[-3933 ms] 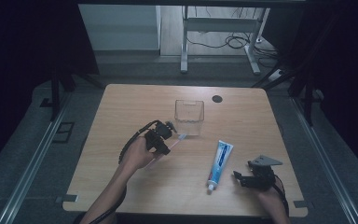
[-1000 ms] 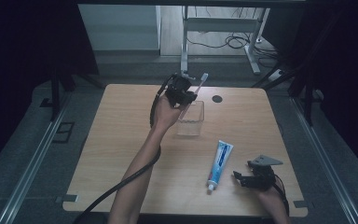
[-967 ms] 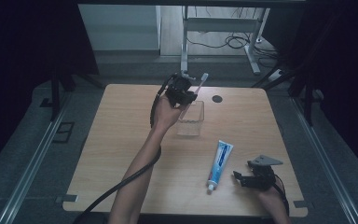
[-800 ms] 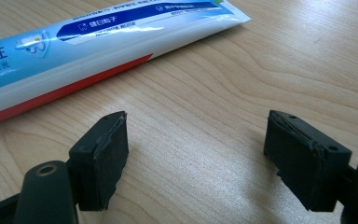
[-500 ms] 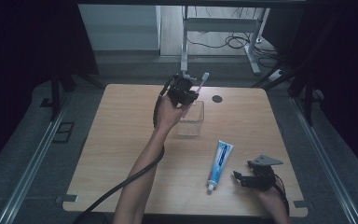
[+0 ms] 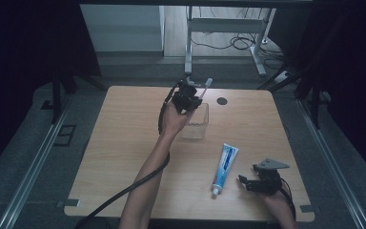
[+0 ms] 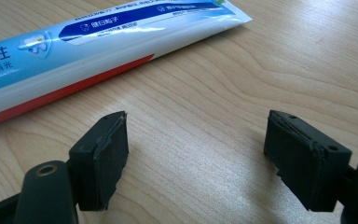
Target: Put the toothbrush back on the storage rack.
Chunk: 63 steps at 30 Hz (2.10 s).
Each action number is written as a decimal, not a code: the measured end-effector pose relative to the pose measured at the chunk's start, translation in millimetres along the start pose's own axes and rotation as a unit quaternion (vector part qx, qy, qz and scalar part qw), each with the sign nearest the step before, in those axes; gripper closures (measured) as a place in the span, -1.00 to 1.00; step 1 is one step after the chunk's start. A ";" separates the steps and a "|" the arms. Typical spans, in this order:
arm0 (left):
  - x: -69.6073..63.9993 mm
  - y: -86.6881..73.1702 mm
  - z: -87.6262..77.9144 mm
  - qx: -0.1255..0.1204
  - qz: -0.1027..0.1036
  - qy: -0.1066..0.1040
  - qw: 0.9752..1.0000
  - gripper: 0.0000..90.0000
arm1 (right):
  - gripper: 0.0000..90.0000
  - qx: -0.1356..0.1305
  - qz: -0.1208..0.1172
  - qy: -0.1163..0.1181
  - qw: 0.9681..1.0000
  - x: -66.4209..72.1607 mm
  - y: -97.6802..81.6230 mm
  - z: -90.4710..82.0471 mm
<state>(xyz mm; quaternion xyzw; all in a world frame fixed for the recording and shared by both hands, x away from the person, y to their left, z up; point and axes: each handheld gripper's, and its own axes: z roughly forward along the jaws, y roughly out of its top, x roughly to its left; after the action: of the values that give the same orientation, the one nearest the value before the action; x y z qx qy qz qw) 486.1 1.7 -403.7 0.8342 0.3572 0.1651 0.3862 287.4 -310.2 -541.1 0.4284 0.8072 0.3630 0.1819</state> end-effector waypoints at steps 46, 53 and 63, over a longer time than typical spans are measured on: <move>-10.4 -34.3 33.3 0.064 0.029 0.026 0.997 0.73 | -0.51 0.001 -0.001 0.000 1.000 0.4 0.1 0.0; -13.4 -33.6 34.6 0.073 0.034 0.033 0.996 0.66 | -0.51 0.001 -0.001 0.000 1.000 0.2 0.0 0.0; -15.9 -31.7 29.3 0.061 0.030 0.031 0.997 0.34 | -0.51 0.001 0.000 0.000 1.000 0.2 0.0 0.0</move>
<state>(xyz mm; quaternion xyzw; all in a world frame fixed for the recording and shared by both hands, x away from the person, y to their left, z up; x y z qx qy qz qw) 476.5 -11.0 -446.8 0.8610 0.3533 0.1798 0.3185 287.3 -310.1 -541.1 0.4284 0.8075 0.3627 0.1815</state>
